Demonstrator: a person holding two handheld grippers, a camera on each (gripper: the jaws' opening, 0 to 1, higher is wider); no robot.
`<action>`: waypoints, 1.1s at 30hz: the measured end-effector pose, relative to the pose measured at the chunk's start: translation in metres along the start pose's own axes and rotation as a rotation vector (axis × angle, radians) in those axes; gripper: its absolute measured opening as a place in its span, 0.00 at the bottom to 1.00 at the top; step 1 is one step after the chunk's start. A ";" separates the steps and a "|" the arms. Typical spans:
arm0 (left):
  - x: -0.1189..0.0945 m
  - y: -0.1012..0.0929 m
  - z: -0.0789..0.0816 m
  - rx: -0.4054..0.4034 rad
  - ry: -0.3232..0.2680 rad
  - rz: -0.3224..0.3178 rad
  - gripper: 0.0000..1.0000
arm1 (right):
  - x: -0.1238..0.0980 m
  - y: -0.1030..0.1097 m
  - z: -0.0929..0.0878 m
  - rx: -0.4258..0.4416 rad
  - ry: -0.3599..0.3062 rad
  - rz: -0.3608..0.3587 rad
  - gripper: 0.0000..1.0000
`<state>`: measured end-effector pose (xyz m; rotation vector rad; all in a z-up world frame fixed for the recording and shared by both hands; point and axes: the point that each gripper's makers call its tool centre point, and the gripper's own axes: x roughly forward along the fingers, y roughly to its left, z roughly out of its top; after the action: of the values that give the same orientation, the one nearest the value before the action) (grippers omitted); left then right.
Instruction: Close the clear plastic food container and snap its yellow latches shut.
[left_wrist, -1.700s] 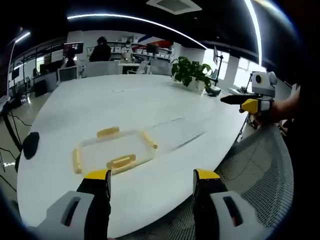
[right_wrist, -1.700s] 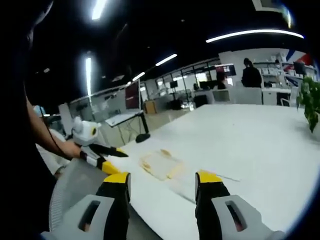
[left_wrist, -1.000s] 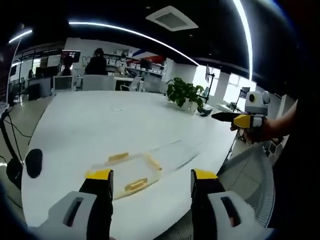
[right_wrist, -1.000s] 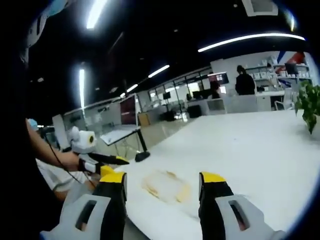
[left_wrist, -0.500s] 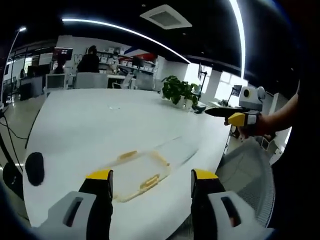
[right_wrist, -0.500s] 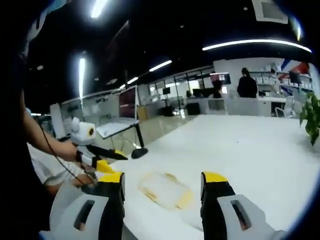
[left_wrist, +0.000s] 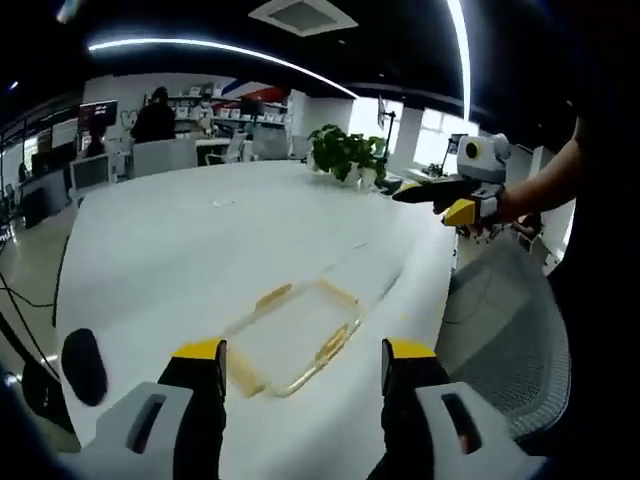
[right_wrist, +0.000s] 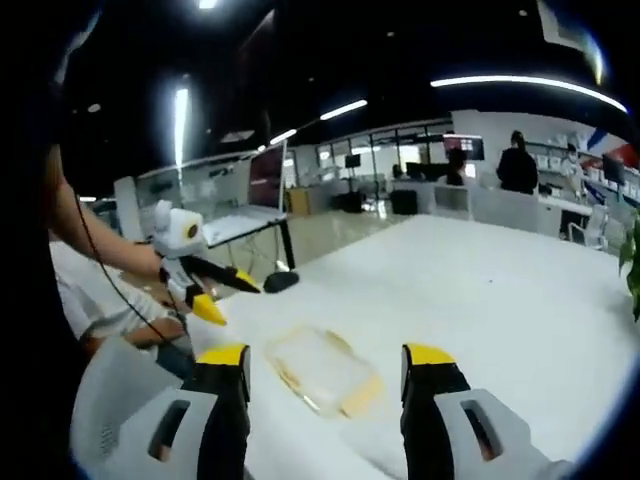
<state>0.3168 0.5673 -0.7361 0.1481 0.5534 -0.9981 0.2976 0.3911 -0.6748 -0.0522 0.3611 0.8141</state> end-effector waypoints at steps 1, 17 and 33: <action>0.001 0.003 -0.002 0.009 0.014 -0.005 0.62 | 0.002 0.000 -0.002 -0.004 0.008 0.007 0.61; 0.023 0.019 -0.029 0.126 0.173 -0.126 0.60 | 0.030 -0.015 -0.040 -0.132 0.189 0.090 0.60; 0.037 0.038 -0.045 0.282 0.301 -0.202 0.60 | 0.055 -0.029 -0.061 -0.203 0.312 0.146 0.59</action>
<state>0.3472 0.5767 -0.7977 0.5070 0.7091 -1.2592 0.3349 0.3988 -0.7529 -0.3486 0.5799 0.9878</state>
